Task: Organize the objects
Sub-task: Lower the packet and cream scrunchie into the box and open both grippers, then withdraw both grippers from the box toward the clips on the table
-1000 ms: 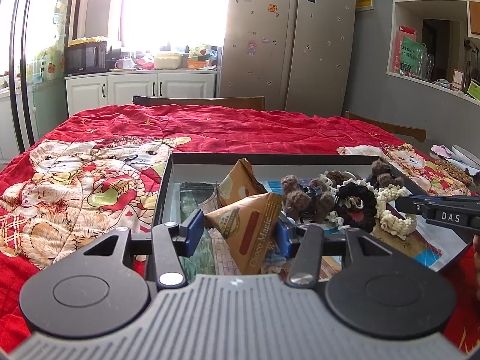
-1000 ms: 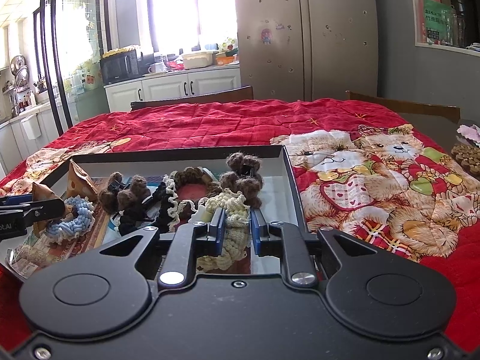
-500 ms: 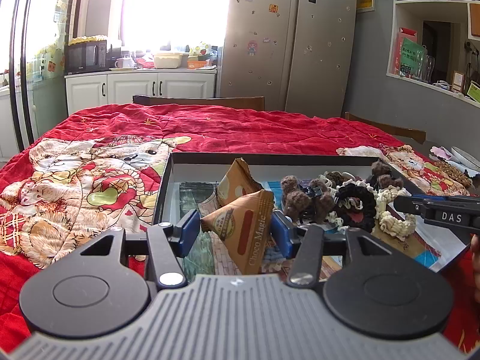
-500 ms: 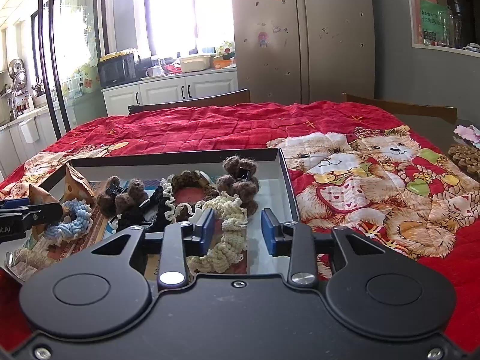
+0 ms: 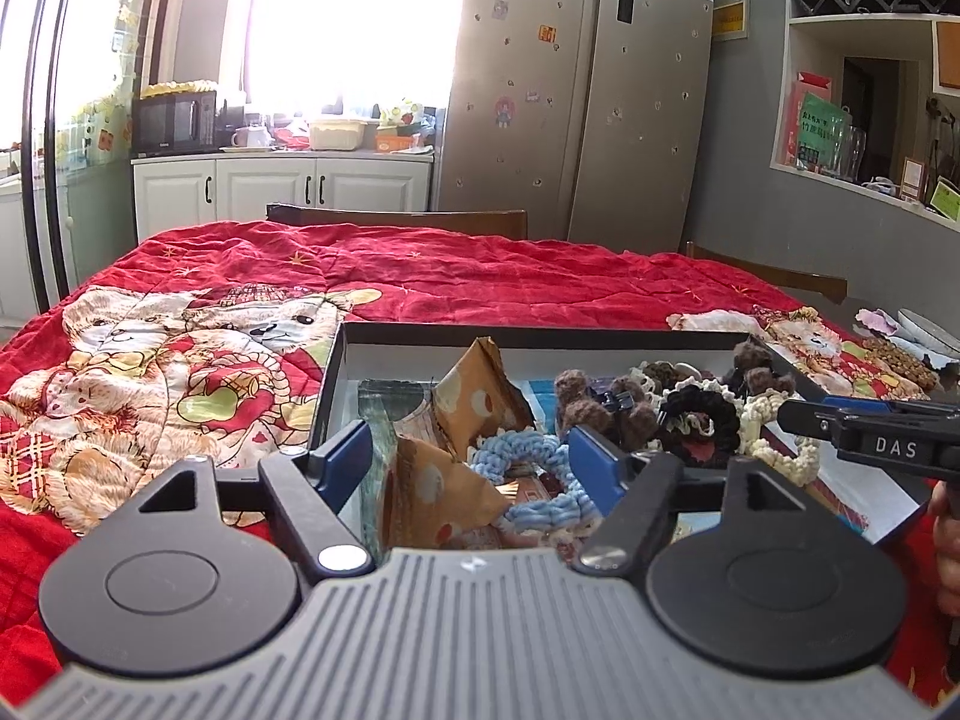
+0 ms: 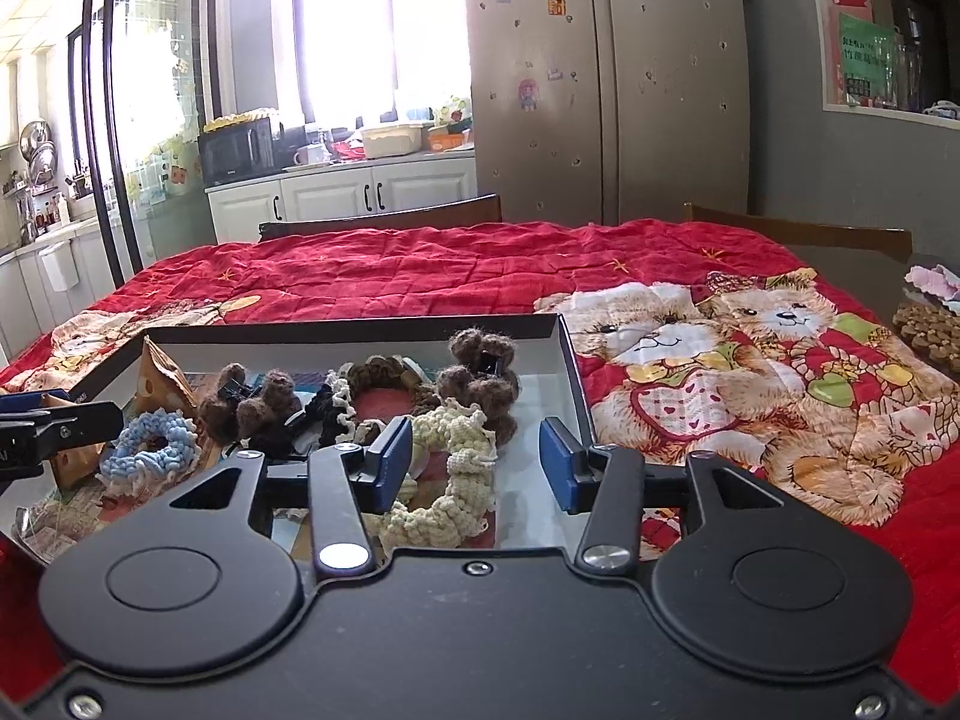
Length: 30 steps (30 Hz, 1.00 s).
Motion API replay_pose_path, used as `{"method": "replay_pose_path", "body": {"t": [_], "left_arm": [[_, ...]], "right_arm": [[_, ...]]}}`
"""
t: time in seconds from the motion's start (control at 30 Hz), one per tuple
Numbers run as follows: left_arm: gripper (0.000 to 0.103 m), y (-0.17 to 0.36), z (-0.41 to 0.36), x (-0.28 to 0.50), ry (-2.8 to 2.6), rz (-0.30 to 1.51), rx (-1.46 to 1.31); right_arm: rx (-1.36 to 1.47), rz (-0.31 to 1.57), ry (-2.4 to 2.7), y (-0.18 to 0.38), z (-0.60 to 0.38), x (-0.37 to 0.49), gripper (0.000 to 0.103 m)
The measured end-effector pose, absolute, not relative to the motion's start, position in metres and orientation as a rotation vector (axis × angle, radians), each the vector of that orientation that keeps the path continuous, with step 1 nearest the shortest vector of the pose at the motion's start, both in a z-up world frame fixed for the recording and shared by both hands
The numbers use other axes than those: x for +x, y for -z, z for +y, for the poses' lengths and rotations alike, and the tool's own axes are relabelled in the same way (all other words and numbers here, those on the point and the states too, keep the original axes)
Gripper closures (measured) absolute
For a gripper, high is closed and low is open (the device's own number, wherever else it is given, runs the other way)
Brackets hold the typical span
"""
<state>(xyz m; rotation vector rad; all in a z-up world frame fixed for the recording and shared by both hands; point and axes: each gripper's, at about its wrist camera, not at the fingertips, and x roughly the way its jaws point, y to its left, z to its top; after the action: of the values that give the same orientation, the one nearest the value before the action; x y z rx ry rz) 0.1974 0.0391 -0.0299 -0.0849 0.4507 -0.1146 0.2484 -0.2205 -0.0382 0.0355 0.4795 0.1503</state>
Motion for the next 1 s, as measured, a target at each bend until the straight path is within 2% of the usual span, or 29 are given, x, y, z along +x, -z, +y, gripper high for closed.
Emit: {"method": "replay_pose_path", "body": {"t": [0.2,1.0], "left_arm": [[0.017,0.026,0.038,0.194,0.114,0.440,-0.087],[0.002,-0.004,0.037,0.160,0.117,0.401,-0.127]], "right_arm": [[0.033,0.464,-0.152,0.033,-0.220,0.243,0.053],[0.037,0.409,-0.231,-0.005,-0.222,0.197,0.050]]}}
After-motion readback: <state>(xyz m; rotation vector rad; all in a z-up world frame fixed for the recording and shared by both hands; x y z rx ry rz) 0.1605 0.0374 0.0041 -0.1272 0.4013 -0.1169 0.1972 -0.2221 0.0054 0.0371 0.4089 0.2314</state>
